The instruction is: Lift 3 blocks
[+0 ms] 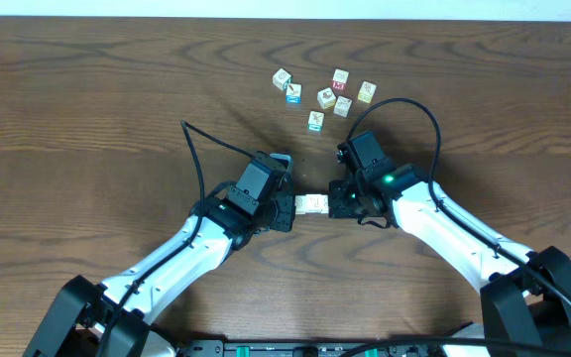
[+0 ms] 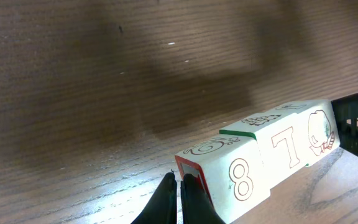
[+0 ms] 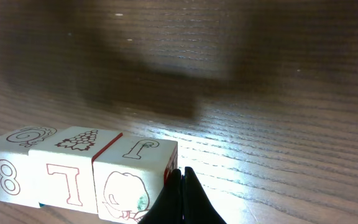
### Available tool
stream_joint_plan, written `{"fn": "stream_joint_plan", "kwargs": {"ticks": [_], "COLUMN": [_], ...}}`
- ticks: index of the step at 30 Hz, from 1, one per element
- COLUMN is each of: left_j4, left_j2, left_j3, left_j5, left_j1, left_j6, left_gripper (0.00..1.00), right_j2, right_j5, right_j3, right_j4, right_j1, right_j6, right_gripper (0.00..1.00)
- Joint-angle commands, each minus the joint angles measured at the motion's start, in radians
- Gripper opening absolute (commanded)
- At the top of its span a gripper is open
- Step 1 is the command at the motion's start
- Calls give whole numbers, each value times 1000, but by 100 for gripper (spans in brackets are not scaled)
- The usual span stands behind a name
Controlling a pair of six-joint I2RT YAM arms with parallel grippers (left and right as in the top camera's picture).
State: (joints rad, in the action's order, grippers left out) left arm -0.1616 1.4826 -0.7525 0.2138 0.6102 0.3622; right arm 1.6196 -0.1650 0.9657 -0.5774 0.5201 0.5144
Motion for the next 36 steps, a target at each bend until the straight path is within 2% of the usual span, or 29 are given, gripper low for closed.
{"fn": "stream_joint_plan", "kwargs": {"ticks": [1, 36], "left_j4": [40, 35], "left_j2": [-30, -34], "left_j3": [-80, -109], "left_j5": [246, 246], "left_j1": [64, 64], "left_j6": [-9, -1], "left_gripper": [7, 7], "right_j2": [-15, -78], "right_j5": [-297, -296], "right_j3": [69, 92], "right_j4": [49, 24], "right_j1": [45, 45], "right_j6": [-4, -4], "right_gripper": [1, 1]}}
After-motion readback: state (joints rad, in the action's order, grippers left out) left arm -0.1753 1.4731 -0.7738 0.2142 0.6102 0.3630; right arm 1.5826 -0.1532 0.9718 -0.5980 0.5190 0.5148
